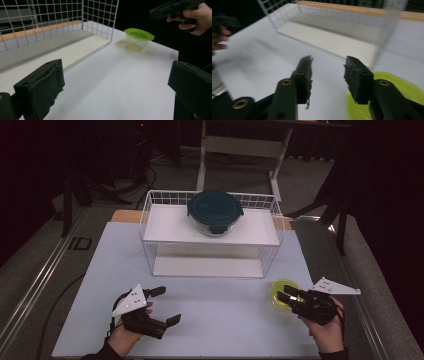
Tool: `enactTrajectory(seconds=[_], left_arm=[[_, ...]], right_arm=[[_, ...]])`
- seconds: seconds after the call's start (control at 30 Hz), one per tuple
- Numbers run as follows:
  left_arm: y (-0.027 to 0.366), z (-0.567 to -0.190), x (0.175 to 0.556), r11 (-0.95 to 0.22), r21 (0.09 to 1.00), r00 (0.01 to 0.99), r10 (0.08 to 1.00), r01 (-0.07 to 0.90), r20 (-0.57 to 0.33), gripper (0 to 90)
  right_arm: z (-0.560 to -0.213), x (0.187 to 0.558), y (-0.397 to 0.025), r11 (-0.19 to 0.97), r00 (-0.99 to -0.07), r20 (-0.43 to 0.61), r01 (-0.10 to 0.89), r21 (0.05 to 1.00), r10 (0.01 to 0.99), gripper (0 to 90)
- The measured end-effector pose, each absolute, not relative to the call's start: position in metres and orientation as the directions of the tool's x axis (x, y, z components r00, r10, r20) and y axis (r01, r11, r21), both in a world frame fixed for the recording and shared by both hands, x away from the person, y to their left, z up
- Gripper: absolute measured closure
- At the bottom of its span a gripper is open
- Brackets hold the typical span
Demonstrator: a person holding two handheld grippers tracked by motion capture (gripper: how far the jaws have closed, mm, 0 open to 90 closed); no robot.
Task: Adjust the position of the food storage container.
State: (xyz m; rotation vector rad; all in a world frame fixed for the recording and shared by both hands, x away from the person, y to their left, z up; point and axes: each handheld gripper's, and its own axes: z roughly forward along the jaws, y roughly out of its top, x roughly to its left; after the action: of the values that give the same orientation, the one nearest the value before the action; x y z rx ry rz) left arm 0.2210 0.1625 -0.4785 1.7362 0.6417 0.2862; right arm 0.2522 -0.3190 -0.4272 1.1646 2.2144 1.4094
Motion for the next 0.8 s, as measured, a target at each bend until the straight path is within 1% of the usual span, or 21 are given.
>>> enactTrajectory(seconds=[0.07,0.1,0.33,0.37,0.43,0.67,0.8], left_arm=[[0.162,-0.479,0.221,-0.143,0.954,0.819,0.555,0.265,-0.145,0.2],[0.162,-0.479,0.221,-0.142,0.954,0.819,0.556,0.264,-0.144,0.2],[0.162,-0.478,0.221,-0.137,0.955,0.821,0.552,0.262,-0.146,0.3],[0.162,-0.478,0.221,-0.138,0.956,0.821,0.553,0.261,-0.144,0.3],[0.162,-0.478,0.221,-0.138,0.956,0.823,0.550,0.259,-0.144,0.2],[0.163,-0.478,0.221,-0.136,0.957,0.825,0.546,0.256,-0.143,0.3],[0.163,-0.478,0.219,-0.137,0.967,0.836,0.537,0.216,-0.111,0.3]], right_arm=[[-0.429,0.252,-0.331,0.203,-0.616,0.169,0.488,0.849,0.770,65.1],[-0.430,0.252,-0.337,0.199,-0.602,0.164,0.489,0.849,0.781,69.4],[-0.438,0.255,-0.374,0.175,-0.531,0.156,0.520,0.836,0.833,83.2],[-0.441,0.256,-0.379,0.173,-0.518,0.155,0.529,0.831,0.841,87.2],[-0.447,0.257,-0.384,0.179,-0.511,0.154,0.544,0.820,0.846,89.4],[-0.478,0.264,-0.404,0.146,-0.431,0.168,0.605,0.783,0.886,89.8],[-0.494,0.269,-0.409,0.134,-0.411,0.188,0.637,0.759,0.892,89.9]])
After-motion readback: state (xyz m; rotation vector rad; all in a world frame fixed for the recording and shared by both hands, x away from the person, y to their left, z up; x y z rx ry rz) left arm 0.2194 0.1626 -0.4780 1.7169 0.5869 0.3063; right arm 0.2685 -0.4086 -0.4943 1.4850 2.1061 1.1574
